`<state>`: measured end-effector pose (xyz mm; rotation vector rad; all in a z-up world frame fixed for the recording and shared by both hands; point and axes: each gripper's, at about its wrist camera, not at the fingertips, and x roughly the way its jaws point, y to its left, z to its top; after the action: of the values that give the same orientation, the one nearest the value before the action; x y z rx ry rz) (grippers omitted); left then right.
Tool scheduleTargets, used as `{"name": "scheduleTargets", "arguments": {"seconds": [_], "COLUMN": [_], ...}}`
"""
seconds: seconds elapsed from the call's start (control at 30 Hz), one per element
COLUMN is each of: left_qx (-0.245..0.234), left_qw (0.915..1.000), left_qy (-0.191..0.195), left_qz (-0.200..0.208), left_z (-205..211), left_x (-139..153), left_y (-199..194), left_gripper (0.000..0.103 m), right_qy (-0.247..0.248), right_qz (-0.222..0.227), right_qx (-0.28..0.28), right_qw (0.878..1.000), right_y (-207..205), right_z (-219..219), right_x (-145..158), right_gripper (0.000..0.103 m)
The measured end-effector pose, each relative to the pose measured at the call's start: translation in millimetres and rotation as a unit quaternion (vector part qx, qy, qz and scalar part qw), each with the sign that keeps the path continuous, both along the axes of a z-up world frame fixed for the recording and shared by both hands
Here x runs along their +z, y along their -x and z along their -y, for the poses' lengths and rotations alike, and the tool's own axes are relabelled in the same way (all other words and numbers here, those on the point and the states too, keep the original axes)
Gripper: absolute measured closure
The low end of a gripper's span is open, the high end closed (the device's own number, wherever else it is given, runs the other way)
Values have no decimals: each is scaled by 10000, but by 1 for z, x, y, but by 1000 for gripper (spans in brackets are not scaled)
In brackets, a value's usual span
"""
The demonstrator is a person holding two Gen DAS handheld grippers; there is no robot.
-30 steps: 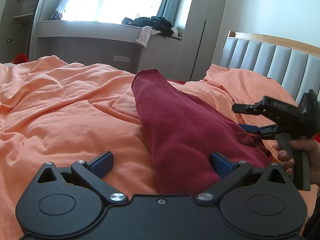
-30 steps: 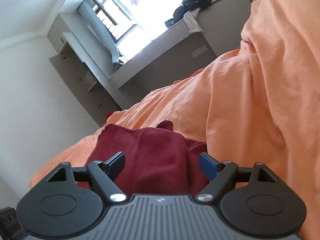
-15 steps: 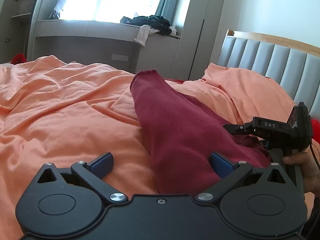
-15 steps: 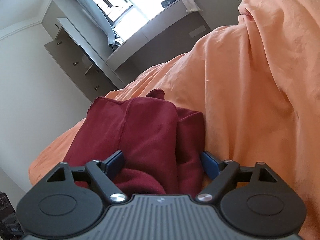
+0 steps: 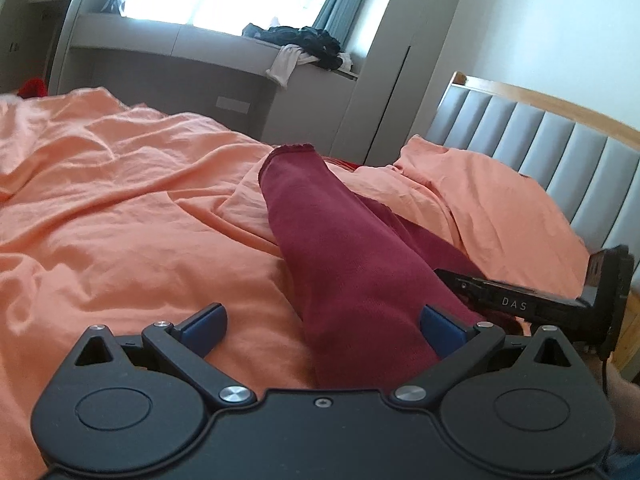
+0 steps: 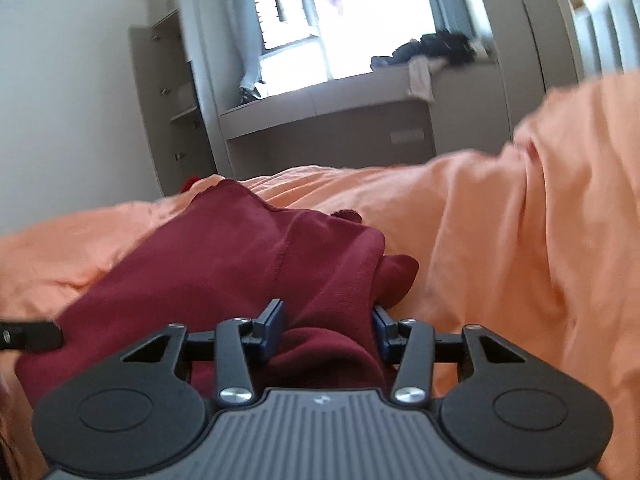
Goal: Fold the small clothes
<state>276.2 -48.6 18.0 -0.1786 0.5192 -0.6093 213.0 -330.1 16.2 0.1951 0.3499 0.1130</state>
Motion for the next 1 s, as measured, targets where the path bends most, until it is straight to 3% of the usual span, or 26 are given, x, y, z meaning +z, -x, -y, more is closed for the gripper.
{"name": "scheduleTargets", "arguments": {"seconds": [0.13, 0.27, 0.4, 0.57, 0.8, 1.0], "left_qx": [-65, 30, 60, 106, 159, 184], "left_qw": [10000, 9999, 9997, 9996, 9996, 9995], "left_qy": [-34, -92, -224, -234, -244, -239], "left_qz": [2, -99, -73, -96, -68, -51], "left_z": [4, 8, 10, 9, 10, 10], "left_x": [3, 4, 0, -1, -2, -2], "left_y": [-4, -9, -7, -7, -4, -4], "left_gripper": [0, 0, 0, 0, 0, 0], "right_qy": [-610, -1117, -1601, -2497, -2133, -2207], "right_qz": [-213, -466, -562, -679, -544, -522], "right_qx": [-18, -250, -262, -214, -336, -405], "right_qw": [9979, 9923, 9852, 9657, 9749, 9731], "right_y": [-6, -7, -3, 1, 2, 2], "right_z": [15, 30, 39, 54, 46, 44], "right_x": [-2, -9, -15, -30, -27, -29], "right_gripper": [48, 30, 30, 30, 30, 32]}}
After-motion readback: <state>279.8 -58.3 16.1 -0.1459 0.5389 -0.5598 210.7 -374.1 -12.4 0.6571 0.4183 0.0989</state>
